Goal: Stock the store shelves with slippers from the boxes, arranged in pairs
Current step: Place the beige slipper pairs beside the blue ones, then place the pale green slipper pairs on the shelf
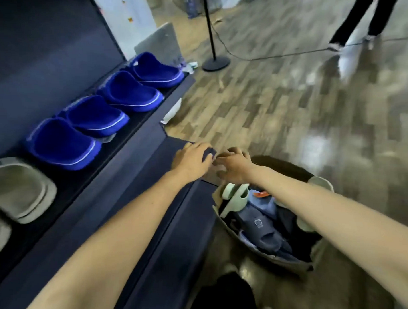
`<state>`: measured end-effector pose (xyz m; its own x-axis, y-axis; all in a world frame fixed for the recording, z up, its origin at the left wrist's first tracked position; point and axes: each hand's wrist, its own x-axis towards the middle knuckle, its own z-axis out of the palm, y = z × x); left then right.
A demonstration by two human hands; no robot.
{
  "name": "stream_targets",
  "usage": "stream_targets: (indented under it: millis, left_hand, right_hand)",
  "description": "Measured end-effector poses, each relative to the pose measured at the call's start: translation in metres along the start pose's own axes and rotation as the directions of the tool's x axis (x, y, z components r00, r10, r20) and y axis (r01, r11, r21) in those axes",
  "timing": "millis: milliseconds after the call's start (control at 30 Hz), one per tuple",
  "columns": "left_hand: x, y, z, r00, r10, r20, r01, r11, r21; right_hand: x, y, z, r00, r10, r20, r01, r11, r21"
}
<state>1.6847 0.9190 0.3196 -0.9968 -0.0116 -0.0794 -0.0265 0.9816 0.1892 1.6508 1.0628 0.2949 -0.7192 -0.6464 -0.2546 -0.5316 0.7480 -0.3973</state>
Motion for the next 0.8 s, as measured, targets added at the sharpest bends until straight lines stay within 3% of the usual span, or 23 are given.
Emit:
stream_targets:
  millis: [133, 267, 567, 733, 800]
  left_hand:
    - [0.061, 0.028, 0.053, 0.977, 0.133, 0.165, -0.133, 0.991, -0.011]
    - [0.112, 0.042, 0.104, 0.93, 0.205, 0.306, -0.182, 0.978, -0.103]
    - [0.192, 0.031, 0.218, 0.847, 0.116, 0.518, -0.041, 0.987, -0.154]
    - [0.222, 0.062, 0.301, 0.809, 0.08, 0.582, 0.088, 0.963, -0.255]
    - [0.231, 0.083, 0.336, 0.792, 0.071, 0.606, 0.144, 0.944, -0.298]
  right_hand:
    - [0.004, 0.074, 0.014, 0.975, 0.217, 0.043, -0.219, 0.975, 0.044]
    - [0.014, 0.142, 0.033, 0.886, 0.417, 0.202, -0.432, 0.901, 0.037]
    - [0.051, 0.235, 0.099, 0.716, 0.593, 0.37, -0.657, 0.751, 0.067]
    - [0.067, 0.287, 0.169, 0.676, 0.63, 0.382, -0.719, 0.676, 0.16]
    - [0.063, 0.315, 0.196, 0.624, 0.667, 0.406, -0.773, 0.601, 0.203]
